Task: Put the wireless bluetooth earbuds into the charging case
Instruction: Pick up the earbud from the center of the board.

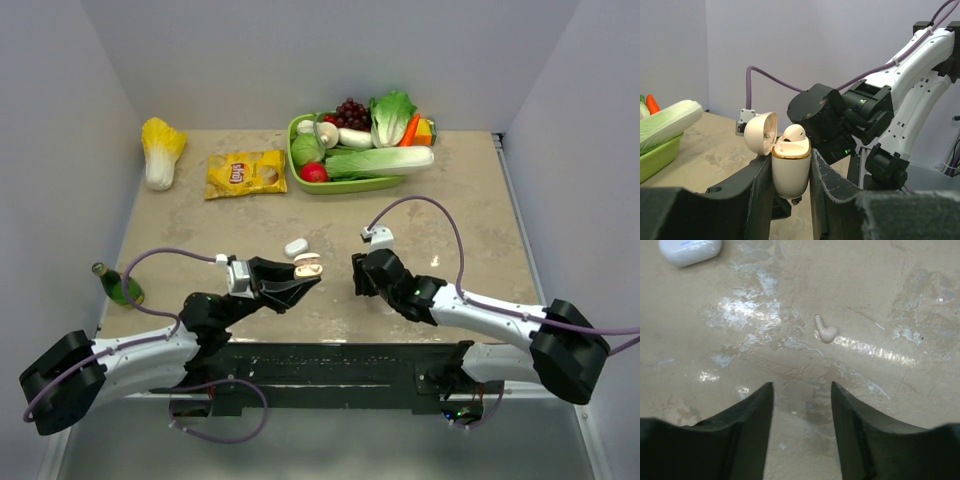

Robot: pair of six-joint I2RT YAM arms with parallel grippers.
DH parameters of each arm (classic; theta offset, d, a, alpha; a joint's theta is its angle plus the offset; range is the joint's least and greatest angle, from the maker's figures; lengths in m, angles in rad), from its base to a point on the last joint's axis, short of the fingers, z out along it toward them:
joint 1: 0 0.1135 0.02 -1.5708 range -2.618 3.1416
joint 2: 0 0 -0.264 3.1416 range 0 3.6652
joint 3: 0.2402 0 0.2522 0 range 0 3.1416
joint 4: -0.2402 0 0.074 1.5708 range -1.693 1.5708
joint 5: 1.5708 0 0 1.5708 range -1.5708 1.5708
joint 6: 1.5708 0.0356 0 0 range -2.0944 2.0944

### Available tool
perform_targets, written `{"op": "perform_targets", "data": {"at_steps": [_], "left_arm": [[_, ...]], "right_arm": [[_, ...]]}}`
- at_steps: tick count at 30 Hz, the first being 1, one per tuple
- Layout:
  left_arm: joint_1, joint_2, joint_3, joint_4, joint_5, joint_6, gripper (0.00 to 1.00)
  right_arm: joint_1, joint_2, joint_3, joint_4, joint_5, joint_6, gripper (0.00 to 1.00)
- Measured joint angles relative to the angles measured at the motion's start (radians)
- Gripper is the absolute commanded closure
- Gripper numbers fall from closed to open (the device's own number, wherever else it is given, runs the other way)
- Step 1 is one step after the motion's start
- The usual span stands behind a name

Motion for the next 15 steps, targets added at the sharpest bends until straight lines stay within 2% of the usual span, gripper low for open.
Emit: {"op": "perform_targets", "data": {"at_steps": [5, 7, 8, 15], "left_arm": [[0.000, -0.063, -0.063, 0.004, -0.024, -0.008, 1.00], [0.000, -0.077, -0.077, 0.004, -0.034, -0.008, 1.00], [0.000, -0.084, -0.083, 0.004, -0.038, -0.008, 1.00], [0.000, -0.103, -0.104, 0.006, -0.056, -0.008, 1.00]], "right_arm": [[-0.080, 0.090, -0.028, 0.066, -0.040, 0.016, 0.90], [-0.092, 0.124, -0.028, 0.086, -0.048, 0.021, 0.97], [-0.096, 0.142, -0.028, 0.097, -0.054, 0.025, 1.00], [-0.113, 0.257, -0.006, 0.137, -0.084, 0.053, 1.00]]}}
